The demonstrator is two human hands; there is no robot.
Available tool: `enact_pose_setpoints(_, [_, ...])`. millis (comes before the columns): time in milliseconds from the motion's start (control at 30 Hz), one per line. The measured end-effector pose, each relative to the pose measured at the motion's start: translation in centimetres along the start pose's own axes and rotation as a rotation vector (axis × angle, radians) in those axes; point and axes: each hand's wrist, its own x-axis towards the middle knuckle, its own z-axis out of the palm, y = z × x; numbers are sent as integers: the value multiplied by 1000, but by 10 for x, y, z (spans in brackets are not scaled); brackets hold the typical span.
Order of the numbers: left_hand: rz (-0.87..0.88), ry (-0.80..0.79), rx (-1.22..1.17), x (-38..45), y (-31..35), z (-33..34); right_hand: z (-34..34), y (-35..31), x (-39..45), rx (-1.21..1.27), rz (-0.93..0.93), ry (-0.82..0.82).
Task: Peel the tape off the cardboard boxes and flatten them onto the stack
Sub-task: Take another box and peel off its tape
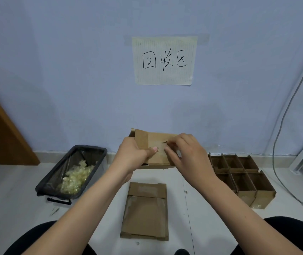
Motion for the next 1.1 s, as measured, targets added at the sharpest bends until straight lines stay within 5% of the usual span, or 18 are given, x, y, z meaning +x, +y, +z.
enact_pose_setpoints(667, [-3, -45, 64, -2, 2, -3, 10, -10, 5, -166, 8, -44])
enact_pose_setpoints(867, [-46, -13, 83, -1, 1, -3, 4, -8, 4, -41, 135, -45])
enact_pose_setpoints(1100, [-104, 57, -9, 4, 3, -21, -24, 10, 12, 287, 501, 25])
